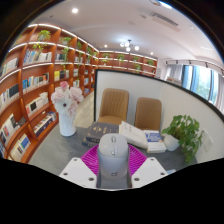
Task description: Arrange mouse
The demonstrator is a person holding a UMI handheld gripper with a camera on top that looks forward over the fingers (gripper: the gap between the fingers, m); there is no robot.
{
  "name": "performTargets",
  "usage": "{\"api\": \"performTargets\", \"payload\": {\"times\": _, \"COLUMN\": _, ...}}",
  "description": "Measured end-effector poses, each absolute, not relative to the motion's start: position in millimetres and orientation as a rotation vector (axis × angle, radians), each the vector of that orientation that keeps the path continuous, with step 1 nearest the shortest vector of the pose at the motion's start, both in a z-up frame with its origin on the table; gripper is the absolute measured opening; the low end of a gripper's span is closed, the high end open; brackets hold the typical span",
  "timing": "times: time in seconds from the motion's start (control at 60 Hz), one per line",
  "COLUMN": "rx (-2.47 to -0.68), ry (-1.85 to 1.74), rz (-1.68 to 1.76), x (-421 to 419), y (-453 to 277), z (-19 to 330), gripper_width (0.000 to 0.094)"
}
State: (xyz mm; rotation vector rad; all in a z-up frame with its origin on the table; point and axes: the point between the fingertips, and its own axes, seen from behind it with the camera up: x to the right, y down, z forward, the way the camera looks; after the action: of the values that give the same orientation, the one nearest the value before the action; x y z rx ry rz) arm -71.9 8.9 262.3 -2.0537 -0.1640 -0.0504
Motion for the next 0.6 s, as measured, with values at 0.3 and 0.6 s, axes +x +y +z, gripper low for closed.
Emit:
{"api": "performTargets", "payload": {"times": 0.3, "rx": -2.002, "ry": -0.064, "rz": -0.138, "x": 134, "y": 8, "z": 300, "gripper_width": 0.0344}}
{"api": "performTargets", "payload": {"times": 0.6, "rx": -2.342, "ry": -0.032, "rz": -0.158, "x": 239, "y": -23, "z": 92, "gripper_width": 0.0344}}
